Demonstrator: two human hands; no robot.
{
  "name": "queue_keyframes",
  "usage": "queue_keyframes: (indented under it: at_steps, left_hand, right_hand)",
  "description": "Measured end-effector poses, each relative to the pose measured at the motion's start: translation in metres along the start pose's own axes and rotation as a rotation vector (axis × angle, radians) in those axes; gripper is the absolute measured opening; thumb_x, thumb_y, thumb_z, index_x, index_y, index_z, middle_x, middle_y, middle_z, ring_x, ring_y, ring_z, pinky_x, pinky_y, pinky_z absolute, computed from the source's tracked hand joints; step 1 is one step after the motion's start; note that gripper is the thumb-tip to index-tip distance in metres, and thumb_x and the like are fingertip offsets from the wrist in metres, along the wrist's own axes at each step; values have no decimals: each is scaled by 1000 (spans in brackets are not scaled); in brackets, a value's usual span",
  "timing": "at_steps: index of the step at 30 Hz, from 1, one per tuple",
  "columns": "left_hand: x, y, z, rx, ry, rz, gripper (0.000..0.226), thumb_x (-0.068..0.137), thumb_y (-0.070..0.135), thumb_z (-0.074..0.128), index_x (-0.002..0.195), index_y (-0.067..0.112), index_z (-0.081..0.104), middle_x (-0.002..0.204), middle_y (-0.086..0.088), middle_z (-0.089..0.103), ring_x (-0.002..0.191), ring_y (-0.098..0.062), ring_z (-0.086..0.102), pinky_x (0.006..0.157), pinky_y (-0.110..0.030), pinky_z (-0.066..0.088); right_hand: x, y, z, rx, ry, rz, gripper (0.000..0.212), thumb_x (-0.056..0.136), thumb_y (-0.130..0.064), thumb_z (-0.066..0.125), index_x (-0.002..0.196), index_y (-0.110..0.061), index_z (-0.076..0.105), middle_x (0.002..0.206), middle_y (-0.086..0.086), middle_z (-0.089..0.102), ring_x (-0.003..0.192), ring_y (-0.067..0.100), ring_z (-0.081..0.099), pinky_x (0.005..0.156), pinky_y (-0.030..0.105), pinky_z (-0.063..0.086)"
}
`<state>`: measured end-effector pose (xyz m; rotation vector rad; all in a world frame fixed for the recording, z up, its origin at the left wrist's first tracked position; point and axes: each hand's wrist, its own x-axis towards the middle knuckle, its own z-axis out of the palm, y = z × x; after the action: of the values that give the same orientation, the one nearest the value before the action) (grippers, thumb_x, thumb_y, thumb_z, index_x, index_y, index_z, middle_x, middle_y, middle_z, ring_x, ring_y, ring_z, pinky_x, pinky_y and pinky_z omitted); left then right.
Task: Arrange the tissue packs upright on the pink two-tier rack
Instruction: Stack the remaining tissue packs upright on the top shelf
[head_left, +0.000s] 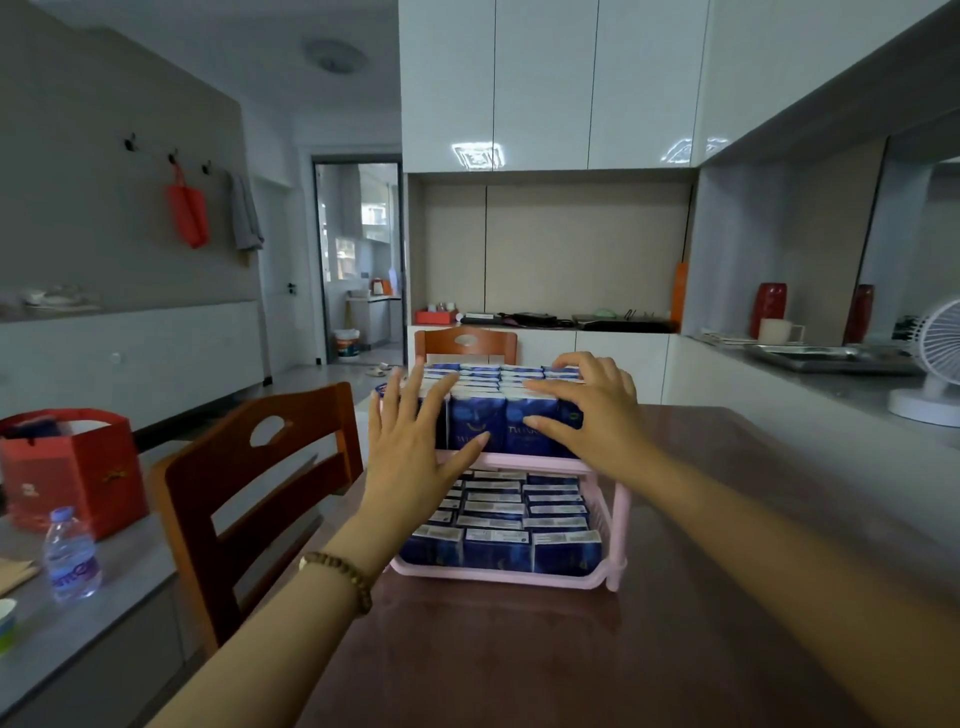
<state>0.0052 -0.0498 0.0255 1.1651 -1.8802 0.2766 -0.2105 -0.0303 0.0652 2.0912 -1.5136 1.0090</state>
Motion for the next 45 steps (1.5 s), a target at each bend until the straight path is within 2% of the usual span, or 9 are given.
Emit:
queue_keyframes:
  at_steps: [5, 9, 14, 18, 24, 29, 34, 39, 45]
  left_hand:
    - [-8, -6, 1, -408, 139, -318, 102, 71, 56, 67, 147, 19, 11, 155, -6, 17, 142, -21, 20, 115, -40, 26]
    - [-13, -7, -1, -596, 74, -415, 90, 73, 43, 72, 143, 20, 21, 142, -4, 44, 117, -11, 49, 94, -24, 39]
    - [-15, -11, 2, -569, 80, -436, 83, 63, 67, 60, 131, 31, 32, 131, -1, 57, 109, -18, 60, 88, -36, 52]
    - [-14, -10, 3, -552, 83, -448, 78, 62, 69, 60, 127, 33, 35, 126, 1, 60, 105, -16, 62, 86, -39, 55]
    - [-13, 11, 13, -583, 72, -425, 52, 77, 51, 66, 118, 33, 40, 118, 9, 58, 92, -4, 55, 66, -9, 40]
    - [-9, 46, 35, -653, 32, -373, 67, 70, 61, 62, 126, 30, 42, 126, 7, 57, 107, -8, 57, 79, -16, 45]
    - [-5, 85, 58, -707, 3, -358, 66, 74, 55, 68, 128, 28, 42, 127, 8, 56, 107, -5, 55, 85, -22, 47]
    - [-4, 108, 69, -727, -8, -352, 74, 70, 61, 67, 130, 26, 42, 128, 6, 57, 112, -10, 57, 93, -36, 52]
    - [-2, 114, 66, -742, -38, -338, 66, 82, 50, 60, 137, 22, 36, 138, 1, 48, 120, -9, 48, 93, -23, 41]
  right_hand:
    - [-27, 5, -1, 283, 226, 269, 77, 71, -53, 70, 138, -31, 39, 149, 0, 28, 137, 19, 22, 109, 39, 25]
    - [-44, 13, 4, 667, 93, 564, 95, 63, -44, 77, 143, -35, 27, 155, 0, 20, 138, 20, 28, 106, 43, 36]
    - [-48, 16, 10, 966, 37, 612, 98, 57, -38, 79, 142, -32, 31, 150, -1, 35, 130, 22, 44, 98, 48, 48]
    - [-48, 16, 12, 999, 54, 585, 91, 54, -38, 79, 136, -30, 40, 143, -1, 44, 124, 20, 50, 94, 47, 51]
    - [-56, 32, -4, 1004, 105, 605, 75, 65, -27, 79, 131, -28, 46, 134, -2, 50, 112, 17, 56, 79, 33, 57]
    - [-73, 62, -33, 944, 138, 646, 77, 65, -25, 79, 134, -26, 45, 140, 2, 47, 112, 15, 55, 73, 26, 56]
    - [-90, 90, -62, 882, 206, 669, 71, 76, -8, 73, 138, -18, 42, 141, 7, 46, 87, 3, 54, 50, 8, 49]
    - [-99, 108, -77, 842, 194, 682, 72, 76, -11, 73, 140, -19, 40, 140, 6, 46, 81, -3, 51, 48, 7, 47]
    - [-99, 103, -87, 753, 141, 692, 73, 77, -21, 73, 140, -21, 37, 145, 5, 40, 104, 11, 54, 64, 12, 50]
